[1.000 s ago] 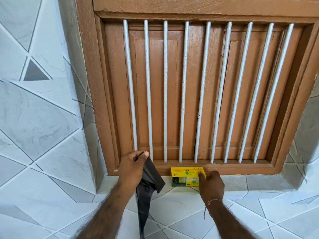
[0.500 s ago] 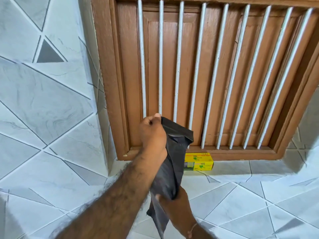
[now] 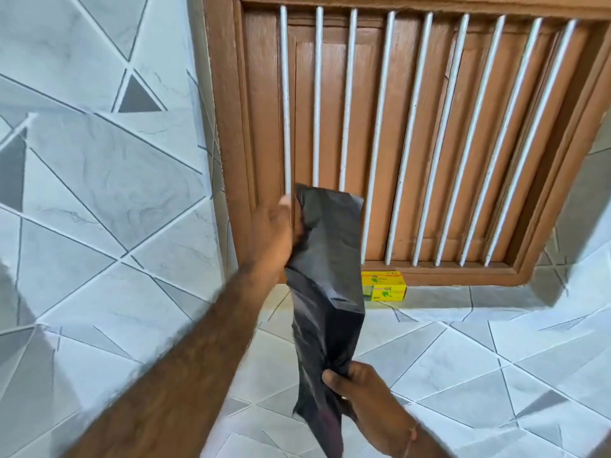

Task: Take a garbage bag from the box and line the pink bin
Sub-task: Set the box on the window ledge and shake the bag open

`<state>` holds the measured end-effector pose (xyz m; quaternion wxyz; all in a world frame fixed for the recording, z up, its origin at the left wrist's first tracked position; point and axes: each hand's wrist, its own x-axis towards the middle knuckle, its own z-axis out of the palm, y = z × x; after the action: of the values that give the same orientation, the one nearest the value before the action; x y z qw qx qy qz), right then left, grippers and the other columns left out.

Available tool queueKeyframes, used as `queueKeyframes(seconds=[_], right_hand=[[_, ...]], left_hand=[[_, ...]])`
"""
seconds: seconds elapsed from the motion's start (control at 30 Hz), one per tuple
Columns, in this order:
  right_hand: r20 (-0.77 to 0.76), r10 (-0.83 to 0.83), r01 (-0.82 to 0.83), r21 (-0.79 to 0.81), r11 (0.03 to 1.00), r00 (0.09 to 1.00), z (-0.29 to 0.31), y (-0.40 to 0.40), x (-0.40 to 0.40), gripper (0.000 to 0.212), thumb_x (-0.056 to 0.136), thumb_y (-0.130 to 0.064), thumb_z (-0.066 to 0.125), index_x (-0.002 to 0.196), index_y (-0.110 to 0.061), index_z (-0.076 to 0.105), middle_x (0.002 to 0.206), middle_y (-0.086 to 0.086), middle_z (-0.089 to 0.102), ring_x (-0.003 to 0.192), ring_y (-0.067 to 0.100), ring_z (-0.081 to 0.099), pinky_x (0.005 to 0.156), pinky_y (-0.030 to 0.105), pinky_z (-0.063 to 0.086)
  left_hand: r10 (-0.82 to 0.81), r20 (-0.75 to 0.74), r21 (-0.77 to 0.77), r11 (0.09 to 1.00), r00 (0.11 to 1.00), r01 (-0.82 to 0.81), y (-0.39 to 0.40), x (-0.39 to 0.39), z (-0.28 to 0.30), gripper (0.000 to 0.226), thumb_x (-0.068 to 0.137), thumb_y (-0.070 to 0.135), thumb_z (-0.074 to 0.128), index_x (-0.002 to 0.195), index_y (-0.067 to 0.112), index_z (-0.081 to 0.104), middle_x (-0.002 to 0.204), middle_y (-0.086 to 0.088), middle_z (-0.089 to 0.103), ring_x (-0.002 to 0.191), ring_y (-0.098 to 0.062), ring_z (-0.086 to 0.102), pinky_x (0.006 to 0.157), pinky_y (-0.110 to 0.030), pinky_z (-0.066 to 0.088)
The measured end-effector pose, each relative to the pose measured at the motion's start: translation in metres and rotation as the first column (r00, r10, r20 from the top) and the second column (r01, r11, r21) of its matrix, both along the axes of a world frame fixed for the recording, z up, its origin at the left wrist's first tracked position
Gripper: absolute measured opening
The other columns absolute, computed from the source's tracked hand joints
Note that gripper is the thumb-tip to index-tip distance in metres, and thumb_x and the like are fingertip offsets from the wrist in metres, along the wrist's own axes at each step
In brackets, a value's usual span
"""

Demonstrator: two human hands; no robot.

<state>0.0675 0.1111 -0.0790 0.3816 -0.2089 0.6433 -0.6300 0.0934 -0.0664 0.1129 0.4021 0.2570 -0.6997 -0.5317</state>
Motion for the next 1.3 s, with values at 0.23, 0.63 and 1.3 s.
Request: queueKeyframes(seconds=[0.23, 0.63, 1.3], right_hand=[[0.079, -0.017, 0.026, -0.113, 0.993, 0.997, 0.046, 0.05, 0.035, 0.035, 0.09, -0.028, 0.064, 0.097, 0.006, 0.069, 0.088, 0.022, 0.075, 0.07, 0.022, 0.071, 0.061, 0.024, 0.057], [0.376, 0.042, 0.008, -0.131, 0.991, 0.926, 0.016, 0.111, 0.125, 0.057, 0.077, -0.056, 0.064, 0.11, -0.011, 0.074, 0.117, 0.015, 0.072, 0.111, 0.033, 0.066, 0.097, 0.049, 0.052], [0.094, -0.169, 0.16, 0.091, 0.983, 0.981, -0.004, 0.172, 0.331, 0.013, 0.081, -0.015, 0.075, 0.091, -0.007, 0.078, 0.075, 0.011, 0.077, 0.064, 0.025, 0.074, 0.055, 0.034, 0.06]], left_hand=[[-0.263, 0.309, 0.319, 0.934, 0.914, 0.161, 0.079, 0.11, -0.13, 0.062, 0.079, 0.071, 0.043, 0.124, 0.029, 0.052, 0.135, 0.001, 0.057, 0.122, -0.021, 0.055, 0.109, -0.045, 0.041], [-0.053, 0.223, 0.472, 0.88, 0.973, -0.06, 0.189, 0.225, -0.19, 0.023, 0.086, -0.003, 0.06, 0.102, 0.004, 0.074, 0.095, -0.018, 0.077, 0.082, -0.027, 0.074, 0.075, -0.037, 0.06], [0.198, 0.333, 0.033, 0.975, 0.922, -0.221, 0.243, 0.41, -0.177, 0.008, 0.092, 0.029, 0.059, 0.085, 0.029, 0.062, 0.084, 0.014, 0.065, 0.083, -0.014, 0.063, 0.071, -0.023, 0.049]])
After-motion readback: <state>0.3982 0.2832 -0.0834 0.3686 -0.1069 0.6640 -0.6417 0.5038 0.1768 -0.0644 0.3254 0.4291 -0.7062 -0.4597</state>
